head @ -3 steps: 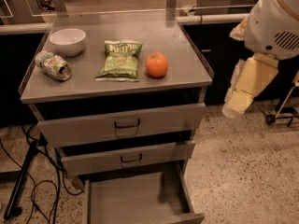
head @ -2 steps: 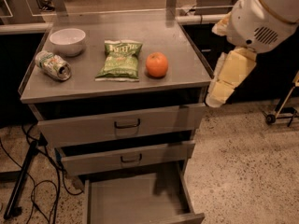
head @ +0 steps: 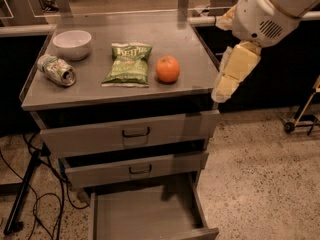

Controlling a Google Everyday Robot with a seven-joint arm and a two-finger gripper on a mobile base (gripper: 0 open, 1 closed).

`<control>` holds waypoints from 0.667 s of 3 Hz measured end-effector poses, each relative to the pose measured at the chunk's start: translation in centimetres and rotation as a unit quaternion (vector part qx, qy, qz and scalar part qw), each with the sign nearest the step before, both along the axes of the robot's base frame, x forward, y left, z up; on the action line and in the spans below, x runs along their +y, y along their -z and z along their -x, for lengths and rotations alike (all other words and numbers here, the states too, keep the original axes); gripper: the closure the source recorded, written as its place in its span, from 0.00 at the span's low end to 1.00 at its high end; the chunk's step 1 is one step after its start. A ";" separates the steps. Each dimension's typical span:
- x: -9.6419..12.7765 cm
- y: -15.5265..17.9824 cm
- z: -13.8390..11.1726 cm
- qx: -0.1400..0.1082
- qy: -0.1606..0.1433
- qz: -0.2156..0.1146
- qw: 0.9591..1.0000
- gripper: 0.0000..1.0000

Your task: Place green jalapeno chip bag into bottom drawer

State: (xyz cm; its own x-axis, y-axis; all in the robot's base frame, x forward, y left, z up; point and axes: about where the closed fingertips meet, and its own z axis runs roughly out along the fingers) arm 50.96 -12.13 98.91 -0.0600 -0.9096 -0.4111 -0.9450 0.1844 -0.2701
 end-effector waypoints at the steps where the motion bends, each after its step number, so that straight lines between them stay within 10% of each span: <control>1: 0.3 -0.3 -0.5 -0.001 -0.002 0.013 1.000 0.00; 2: 2.6 -2.0 -1.9 -0.014 -0.021 0.041 0.999 0.00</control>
Offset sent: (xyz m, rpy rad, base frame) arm 0.0527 0.0872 0.0522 -0.1953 -0.0870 0.1574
